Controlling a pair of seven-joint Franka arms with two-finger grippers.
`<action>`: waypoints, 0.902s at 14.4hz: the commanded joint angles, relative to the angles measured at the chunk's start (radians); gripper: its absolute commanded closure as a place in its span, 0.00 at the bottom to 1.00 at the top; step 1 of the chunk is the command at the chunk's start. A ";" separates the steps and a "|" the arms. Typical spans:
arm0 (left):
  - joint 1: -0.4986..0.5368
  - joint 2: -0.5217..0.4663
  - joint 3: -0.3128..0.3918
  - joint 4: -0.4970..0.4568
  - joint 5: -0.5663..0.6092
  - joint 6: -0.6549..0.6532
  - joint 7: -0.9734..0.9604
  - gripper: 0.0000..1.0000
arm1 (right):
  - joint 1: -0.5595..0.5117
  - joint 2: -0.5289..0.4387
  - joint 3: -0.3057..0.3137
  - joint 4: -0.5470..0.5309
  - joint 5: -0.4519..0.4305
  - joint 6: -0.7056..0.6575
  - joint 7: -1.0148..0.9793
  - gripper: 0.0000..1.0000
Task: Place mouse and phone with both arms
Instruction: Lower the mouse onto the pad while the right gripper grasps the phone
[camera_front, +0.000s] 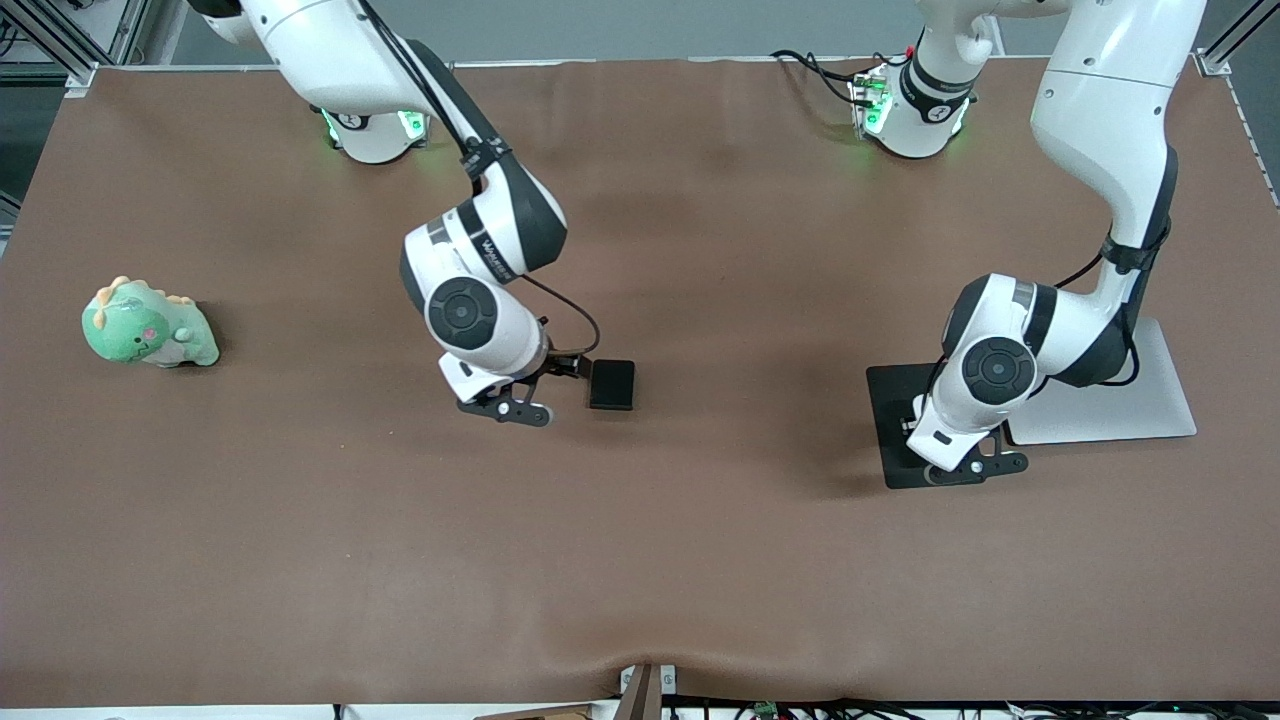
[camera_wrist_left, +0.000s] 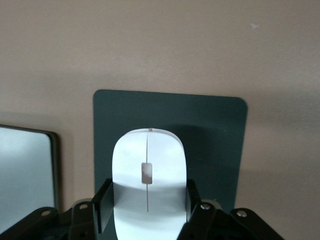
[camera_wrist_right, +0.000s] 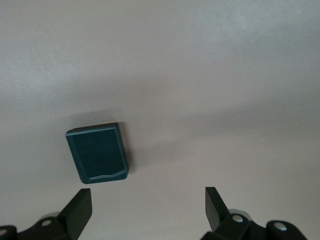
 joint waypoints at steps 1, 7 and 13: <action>0.007 0.019 -0.007 -0.002 0.023 0.058 0.003 0.82 | 0.031 0.036 0.003 0.009 0.018 0.046 0.020 0.00; 0.007 0.067 -0.007 -0.001 0.028 0.107 0.008 0.74 | 0.067 0.140 0.008 0.009 0.020 0.230 0.020 0.00; 0.006 0.068 -0.009 -0.001 0.026 0.113 0.006 0.00 | 0.085 0.192 0.032 0.013 0.018 0.324 0.058 0.00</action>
